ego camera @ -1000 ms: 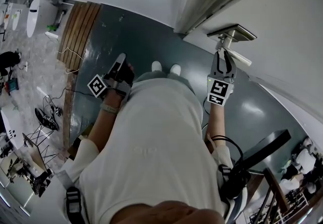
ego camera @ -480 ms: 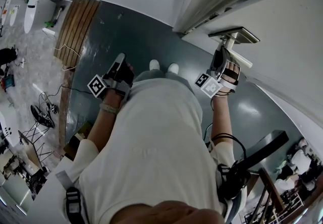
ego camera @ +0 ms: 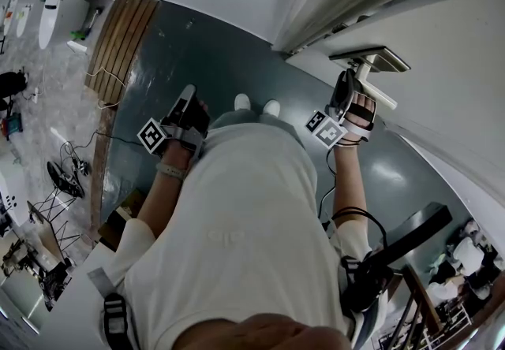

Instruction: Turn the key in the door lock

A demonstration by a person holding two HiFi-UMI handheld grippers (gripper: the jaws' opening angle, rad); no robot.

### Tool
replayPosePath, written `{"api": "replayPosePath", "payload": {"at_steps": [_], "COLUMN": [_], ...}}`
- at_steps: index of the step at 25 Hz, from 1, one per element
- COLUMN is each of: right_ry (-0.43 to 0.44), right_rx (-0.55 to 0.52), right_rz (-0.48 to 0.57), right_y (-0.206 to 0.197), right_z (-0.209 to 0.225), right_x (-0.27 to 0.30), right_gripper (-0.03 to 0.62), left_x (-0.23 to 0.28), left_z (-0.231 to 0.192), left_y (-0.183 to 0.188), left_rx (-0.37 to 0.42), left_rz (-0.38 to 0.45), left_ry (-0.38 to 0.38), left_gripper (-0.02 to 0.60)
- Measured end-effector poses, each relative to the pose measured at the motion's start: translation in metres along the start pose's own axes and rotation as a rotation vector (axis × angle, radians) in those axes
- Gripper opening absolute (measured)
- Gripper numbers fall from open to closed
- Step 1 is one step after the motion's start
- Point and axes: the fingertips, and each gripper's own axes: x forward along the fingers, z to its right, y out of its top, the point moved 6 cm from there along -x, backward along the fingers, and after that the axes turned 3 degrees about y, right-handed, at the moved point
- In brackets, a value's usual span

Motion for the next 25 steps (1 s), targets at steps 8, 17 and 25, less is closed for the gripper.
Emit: {"api": "replayPosePath", "payload": {"at_steps": [8, 17, 25], "right_ry": [-0.003, 0.073, 0.200], "right_rx": [0.216, 0.663, 1.234], "right_rz": [0.019, 0.104, 0.208], "right_y": [0.002, -0.005, -0.023], "right_z": [0.004, 0.017, 0.022], "right_x": [-0.003, -0.006, -0.001], "right_gripper": [0.112, 0.109, 0.087], "left_x": [0.002, 0.002, 0.001], "left_z": [0.001, 0.003, 0.002], "left_y": [0.001, 0.000, 0.000], "left_rx": [0.007, 0.009, 0.016], "left_rz": [-0.008, -0.016, -0.014], "left_ry": [0.007, 0.012, 0.014], "left_gripper": [0.008, 0.008, 0.008]}}
